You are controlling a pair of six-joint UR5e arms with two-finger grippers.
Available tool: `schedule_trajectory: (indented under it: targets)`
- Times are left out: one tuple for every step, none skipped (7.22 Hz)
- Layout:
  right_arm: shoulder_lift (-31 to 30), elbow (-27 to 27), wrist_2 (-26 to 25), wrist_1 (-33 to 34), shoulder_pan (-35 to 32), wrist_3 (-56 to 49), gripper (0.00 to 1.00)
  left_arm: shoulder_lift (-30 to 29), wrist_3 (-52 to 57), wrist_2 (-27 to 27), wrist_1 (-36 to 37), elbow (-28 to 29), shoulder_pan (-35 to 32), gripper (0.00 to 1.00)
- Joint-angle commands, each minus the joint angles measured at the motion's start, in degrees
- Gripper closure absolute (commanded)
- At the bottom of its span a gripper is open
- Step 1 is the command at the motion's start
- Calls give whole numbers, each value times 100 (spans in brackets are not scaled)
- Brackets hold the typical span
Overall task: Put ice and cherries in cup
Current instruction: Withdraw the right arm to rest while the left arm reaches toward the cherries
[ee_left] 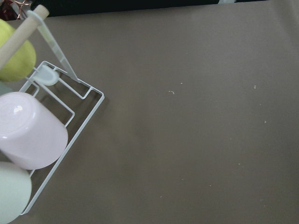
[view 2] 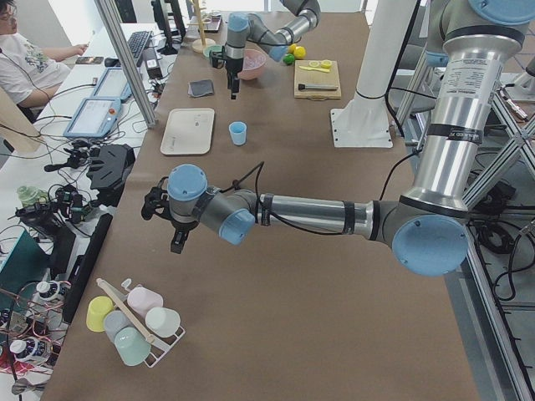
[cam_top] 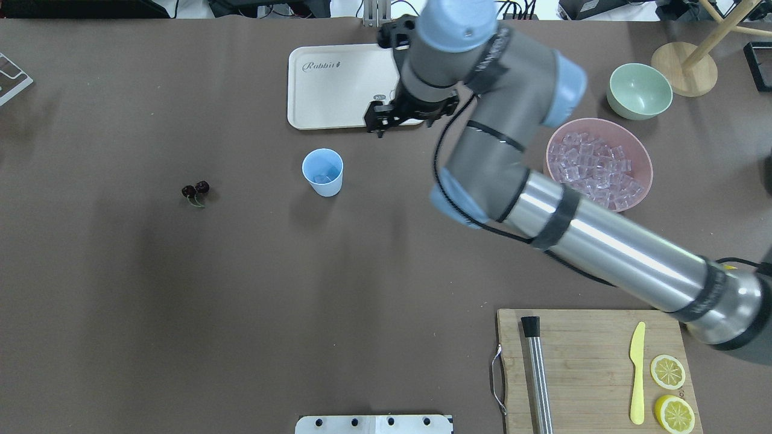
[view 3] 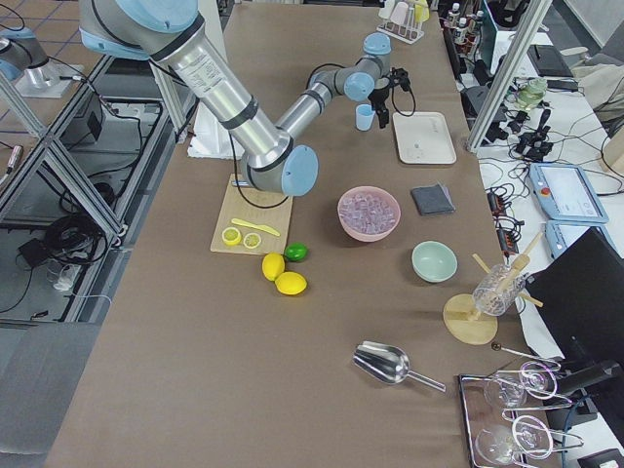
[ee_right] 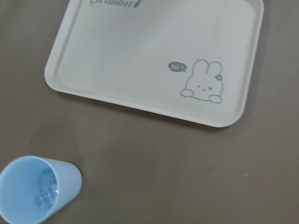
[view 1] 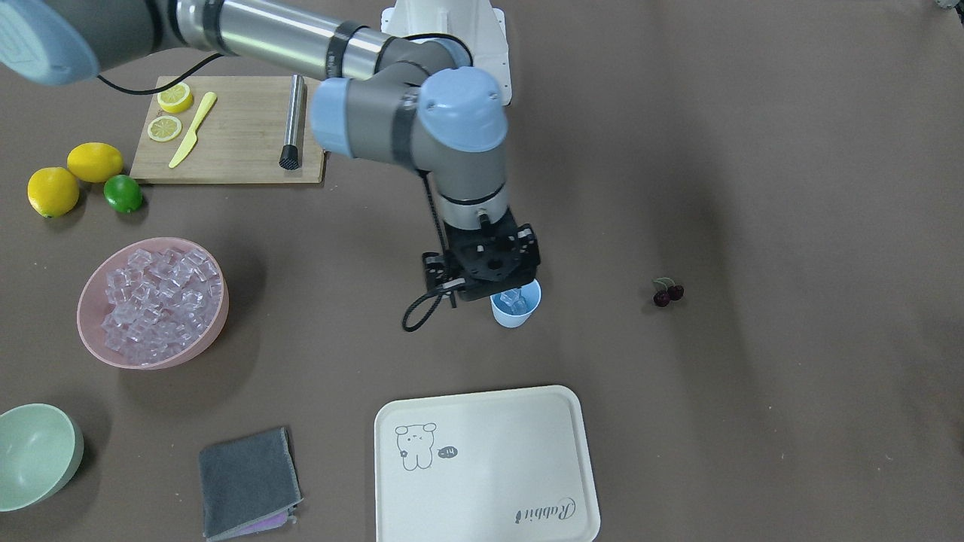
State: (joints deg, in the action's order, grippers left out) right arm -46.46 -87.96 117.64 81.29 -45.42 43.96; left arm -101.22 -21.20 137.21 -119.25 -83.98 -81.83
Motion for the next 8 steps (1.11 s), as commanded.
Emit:
schedule_trajectory:
  targets:
    - [-2251,-1735,1309,27,-1315,-1287,2,-90,-794,-71,16,-538,692,2]
    - [-3141,-2168,1662,10,-1834,-1868,2,-247,-1207,-307,16,-741,1078,2]
    - [-3985,-2425,1866,-25,-2300,-2457,2,-405,-1681,-735,24,-934,1691,3]
    - [-4515,-2393,2137,1,-2827,-3219,2,-685,-1825,-1105,68,-849,2280,3]
    - [-4930,-2184,2262,18,-3224,-3880,2,-1045,-2113,-1335,68,-604,2756,3]
    - [-5064,-1816,2263,36,-3619,-4426,2,-1362,-2255,-1537,60,-324,2987,3]
    - [-5153,-1482,2307,54,-4015,-4953,2,-1400,-2257,-1618,25,-277,3128,3]
    - [-5206,-1426,2316,80,-4184,-5080,2,-1331,-2239,-1619,16,-320,3130,3]
